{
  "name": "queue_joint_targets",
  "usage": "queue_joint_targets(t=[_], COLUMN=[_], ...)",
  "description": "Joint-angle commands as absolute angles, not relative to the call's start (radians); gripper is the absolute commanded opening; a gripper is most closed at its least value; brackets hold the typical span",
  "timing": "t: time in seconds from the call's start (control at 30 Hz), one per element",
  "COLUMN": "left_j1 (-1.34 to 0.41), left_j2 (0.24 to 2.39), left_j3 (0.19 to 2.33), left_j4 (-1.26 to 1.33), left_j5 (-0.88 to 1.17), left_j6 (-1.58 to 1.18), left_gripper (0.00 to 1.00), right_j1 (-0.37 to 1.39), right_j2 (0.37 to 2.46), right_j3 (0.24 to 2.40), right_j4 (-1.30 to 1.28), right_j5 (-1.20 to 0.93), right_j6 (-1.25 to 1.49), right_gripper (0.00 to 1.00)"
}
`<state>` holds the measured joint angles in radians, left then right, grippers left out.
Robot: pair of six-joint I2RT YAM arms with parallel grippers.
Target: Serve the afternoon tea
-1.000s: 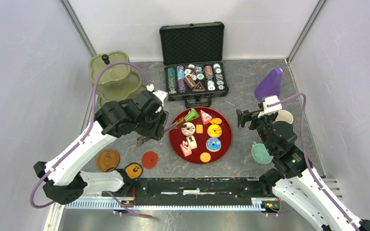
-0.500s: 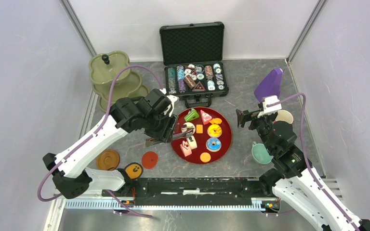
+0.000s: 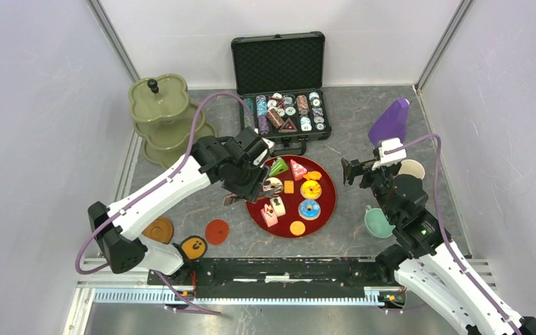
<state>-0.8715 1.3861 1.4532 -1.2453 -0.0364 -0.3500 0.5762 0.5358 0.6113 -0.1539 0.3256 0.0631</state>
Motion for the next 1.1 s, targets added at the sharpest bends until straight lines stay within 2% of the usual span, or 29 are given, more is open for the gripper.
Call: queue_joint_targets(t=[0.0, 0.87, 1.07], left_j1=[-0.867, -0.856, -0.856], left_j2=[1.434, 1.595, 1.583], left_j3=[1.456, 1.465, 1.466], left_j4=[-1.202, -1.108, -1.109], left_j5=[-0.12, -0.118, -0.157], left_j6=[-0.268, -0.224, -0.225], left_gripper=[0.6, 0.61, 0.51], right_j1=[0.583, 0.583, 0.583], right_j2=[0.544, 0.527, 0.53], right_j3=[0.618, 0.603, 0.599], right_j4=[-0.136, -0.143, -0.14], right_j5=[0.334, 0.362, 0.362], right_j6=[0.063, 0.055, 0.057], right_gripper=[0.98, 0.98, 0.98])
